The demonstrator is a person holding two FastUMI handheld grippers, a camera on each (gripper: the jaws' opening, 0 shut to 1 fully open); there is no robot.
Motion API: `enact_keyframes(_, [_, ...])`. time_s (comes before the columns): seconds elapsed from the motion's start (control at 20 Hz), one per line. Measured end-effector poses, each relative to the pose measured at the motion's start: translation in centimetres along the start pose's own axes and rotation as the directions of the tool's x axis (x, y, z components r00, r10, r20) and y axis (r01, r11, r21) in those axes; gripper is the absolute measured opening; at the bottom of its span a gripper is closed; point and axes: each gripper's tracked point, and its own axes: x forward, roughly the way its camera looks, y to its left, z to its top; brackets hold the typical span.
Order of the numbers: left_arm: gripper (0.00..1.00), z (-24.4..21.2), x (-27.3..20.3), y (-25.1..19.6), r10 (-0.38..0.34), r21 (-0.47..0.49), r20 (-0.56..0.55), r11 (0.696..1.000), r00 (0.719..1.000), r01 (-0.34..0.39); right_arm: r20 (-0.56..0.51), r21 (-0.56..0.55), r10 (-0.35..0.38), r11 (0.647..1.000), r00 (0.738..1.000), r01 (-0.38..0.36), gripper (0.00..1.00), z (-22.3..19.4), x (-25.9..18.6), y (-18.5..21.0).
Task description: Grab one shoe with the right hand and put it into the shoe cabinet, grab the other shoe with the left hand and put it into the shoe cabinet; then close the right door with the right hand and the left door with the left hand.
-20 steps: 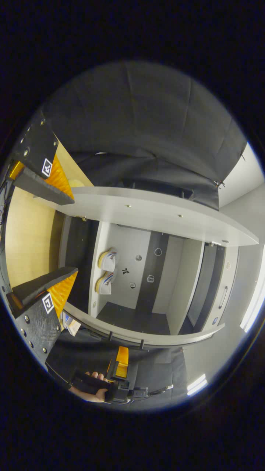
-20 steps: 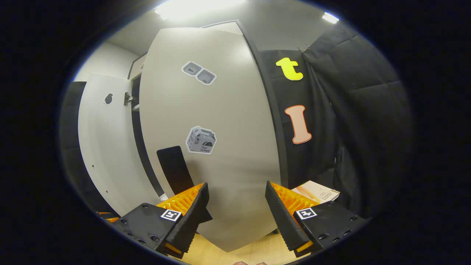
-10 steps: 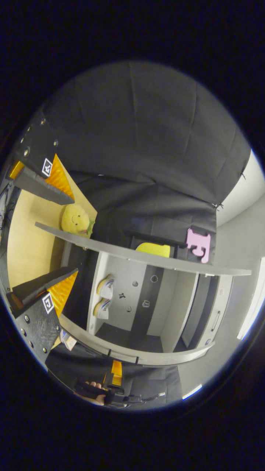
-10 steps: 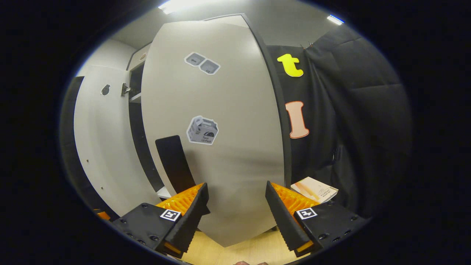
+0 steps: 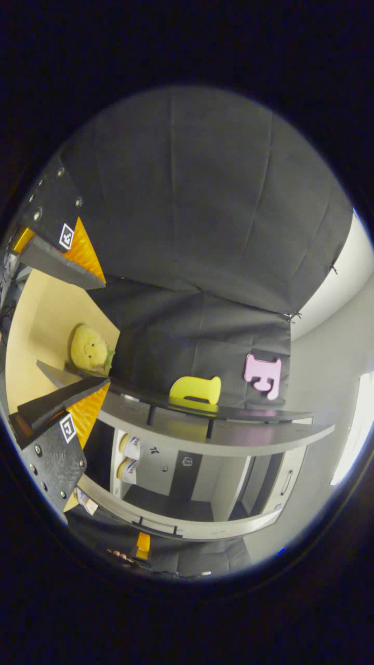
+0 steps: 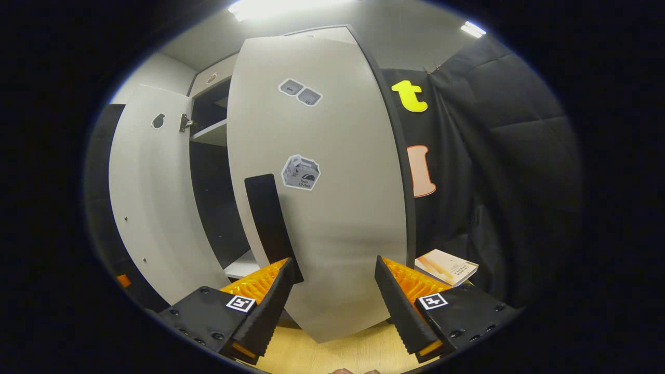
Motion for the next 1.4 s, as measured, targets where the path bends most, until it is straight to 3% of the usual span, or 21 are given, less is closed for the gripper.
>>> enact_keyframes(0.2, [0.97,3.3,2.2,2.6,0.022,-0.001,0.065,1.000,0.998,-0.022,-0.017,-0.003,-0.015,1.000,1.000,0.015,0.98,-1.6,-0.7,-0.5])
enact_keyframes(0.35, [0.97,5.3,4.2,3.0,-0.007,0.023,0.102,1.000,0.995,0.005,-0.040,0.002,-0.048,0.999,0.998,0.048,0.98,-2.8,-1.1,-1.7])
enact_keyframes(0.75, [0.96,10.9,10.7,-2.1,-0.211,0.060,0.175,0.977,0.962,0.203,-0.071,-0.006,-0.154,0.988,0.985,0.154,0.98,-4.3,-3.1,-5.2])
enact_keyframes(0.95, [0.96,11.7,13.2,-6.4,-0.362,0.109,0.167,0.931,0.917,0.347,-0.078,-0.015,-0.192,0.981,0.978,0.191,0.98,-4.6,-3.8,-6.1])
enact_keyframes(1.1, [0.95,11.5,14.0,-8.2,-0.420,0.106,0.146,0.907,0.895,0.408,-0.089,-0.021,-0.207,0.978,0.974,0.206,0.98,-5.1,-3.9,-6.5])
enact_keyframes(1.4, [0.98,9.7,14.6,-9.4,-0.466,0.002,0.071,0.884,0.882,0.467,-0.126,-0.063,-0.209,0.977,0.970,0.203,0.98,-6.4,-3.3,-6.4])
